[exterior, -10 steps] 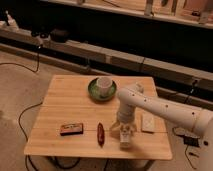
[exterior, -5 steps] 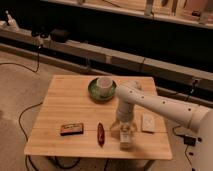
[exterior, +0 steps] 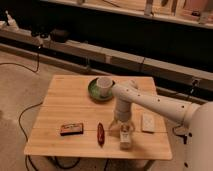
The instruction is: Stand the bottle upright
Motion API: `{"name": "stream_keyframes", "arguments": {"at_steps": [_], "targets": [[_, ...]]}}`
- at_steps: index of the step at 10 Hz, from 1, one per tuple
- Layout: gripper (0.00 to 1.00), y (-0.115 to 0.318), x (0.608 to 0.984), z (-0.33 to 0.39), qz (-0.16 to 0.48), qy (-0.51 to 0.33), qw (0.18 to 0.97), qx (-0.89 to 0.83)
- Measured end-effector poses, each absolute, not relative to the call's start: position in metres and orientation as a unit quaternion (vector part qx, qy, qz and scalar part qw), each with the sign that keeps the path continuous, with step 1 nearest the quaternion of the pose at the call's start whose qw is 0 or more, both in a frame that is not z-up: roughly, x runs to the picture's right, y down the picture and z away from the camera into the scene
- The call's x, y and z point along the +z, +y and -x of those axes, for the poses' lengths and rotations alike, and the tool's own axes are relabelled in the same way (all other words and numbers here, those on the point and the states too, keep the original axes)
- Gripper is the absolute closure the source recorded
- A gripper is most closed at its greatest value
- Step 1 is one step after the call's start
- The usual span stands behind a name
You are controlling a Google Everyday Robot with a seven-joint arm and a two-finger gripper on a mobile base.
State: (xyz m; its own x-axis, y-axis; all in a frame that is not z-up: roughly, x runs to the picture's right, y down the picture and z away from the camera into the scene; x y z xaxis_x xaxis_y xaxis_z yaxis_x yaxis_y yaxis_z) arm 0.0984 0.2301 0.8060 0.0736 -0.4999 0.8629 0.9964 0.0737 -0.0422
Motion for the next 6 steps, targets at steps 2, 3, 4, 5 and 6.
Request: {"name": "stream_keyframes", "arguments": {"at_steps": [2,3,4,5,6], "targets": [[0.48,0.23,0.807,-0.097,0.355,-0.356,0.639,-0.583],[0.6,0.231,0.806,-0.096,0.358,-0.358,0.633,-0.586],[0.68,0.231,0.806,-0.093,0.359,-0.361,0.627,-0.589],[0.79,0.231,0.805,-0.09,0.36,-0.363,0.62,-0.595],[0.88,0.231,0.805,-0.086,0.36,-0.365,0.612,-0.602]]}}
